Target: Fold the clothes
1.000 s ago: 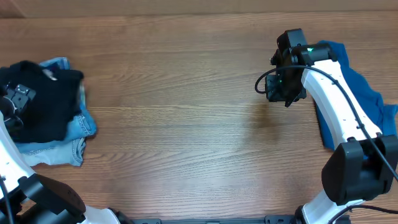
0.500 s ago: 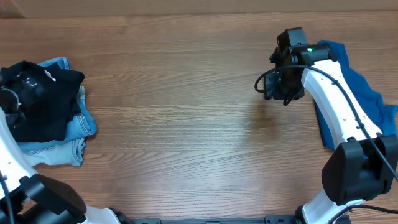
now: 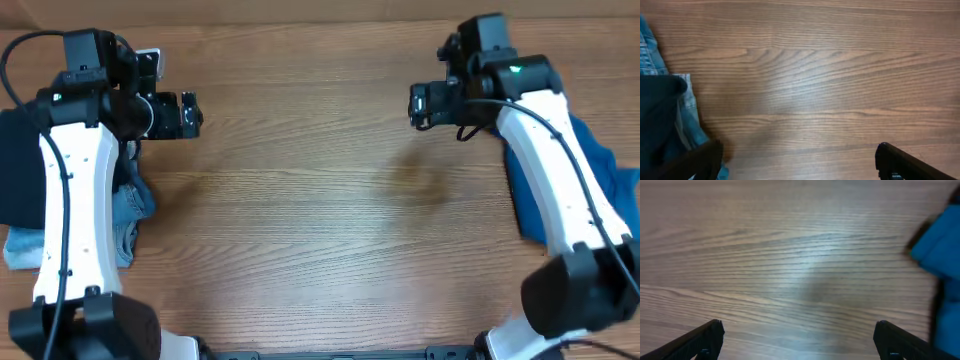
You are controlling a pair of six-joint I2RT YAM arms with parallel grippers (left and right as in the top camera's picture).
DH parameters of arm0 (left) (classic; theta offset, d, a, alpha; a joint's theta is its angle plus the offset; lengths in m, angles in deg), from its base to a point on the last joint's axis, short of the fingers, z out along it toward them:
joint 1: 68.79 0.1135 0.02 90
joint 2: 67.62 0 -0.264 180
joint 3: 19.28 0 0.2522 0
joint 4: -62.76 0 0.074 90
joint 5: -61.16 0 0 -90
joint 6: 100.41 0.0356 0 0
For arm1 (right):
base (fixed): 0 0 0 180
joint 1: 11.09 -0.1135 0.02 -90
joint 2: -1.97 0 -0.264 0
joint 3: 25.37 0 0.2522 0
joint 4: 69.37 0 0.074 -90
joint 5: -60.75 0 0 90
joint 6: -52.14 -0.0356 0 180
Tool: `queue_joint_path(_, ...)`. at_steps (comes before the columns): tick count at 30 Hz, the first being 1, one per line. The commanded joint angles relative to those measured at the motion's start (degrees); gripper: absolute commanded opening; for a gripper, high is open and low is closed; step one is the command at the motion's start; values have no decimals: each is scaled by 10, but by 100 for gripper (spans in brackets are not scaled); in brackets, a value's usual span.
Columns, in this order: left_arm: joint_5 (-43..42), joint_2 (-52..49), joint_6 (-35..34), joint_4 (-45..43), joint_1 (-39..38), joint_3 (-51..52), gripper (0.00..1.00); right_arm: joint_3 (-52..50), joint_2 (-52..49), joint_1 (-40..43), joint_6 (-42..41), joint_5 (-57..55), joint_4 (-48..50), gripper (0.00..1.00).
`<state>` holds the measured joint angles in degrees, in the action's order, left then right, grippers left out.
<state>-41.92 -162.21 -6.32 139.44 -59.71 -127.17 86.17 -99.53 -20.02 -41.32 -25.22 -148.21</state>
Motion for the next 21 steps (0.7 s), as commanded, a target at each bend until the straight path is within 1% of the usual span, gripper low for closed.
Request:
queue_joint_path(1,9,88,28,11,-1,-10,100,17,102,4,-39,-10,-2,100)
queue_joint_path(3,12,146,31,2,-1,17,100,-9,161,4,-52,-11,0,97)
queue_joint_path(5,12,221,35,-31,-1,81,100,-59,216,4,-57,-10,14,97)
queue_joint_path(7,10,312,34,-76,0,168,100,-150,299,3,-58,-18,57,97)
queue_joint_path(9,16,393,31,-115,0,243,100,-249,391,3,-67,-45,105,100)
queue_joint_path(11,61,473,-3,-153,0,311,100,-342,479,3,-67,-58,140,100)
queue_joint_path(14,71,502,-3,-148,0,341,100,-402,527,3,-66,-70,148,100)
queue_joint_path(18,72,493,-3,-116,0,341,100,-405,511,3,-66,-70,103,100)
queue_joint_path(21,72,486,-3,-96,0,341,100,-405,488,3,-66,-70,90,100)
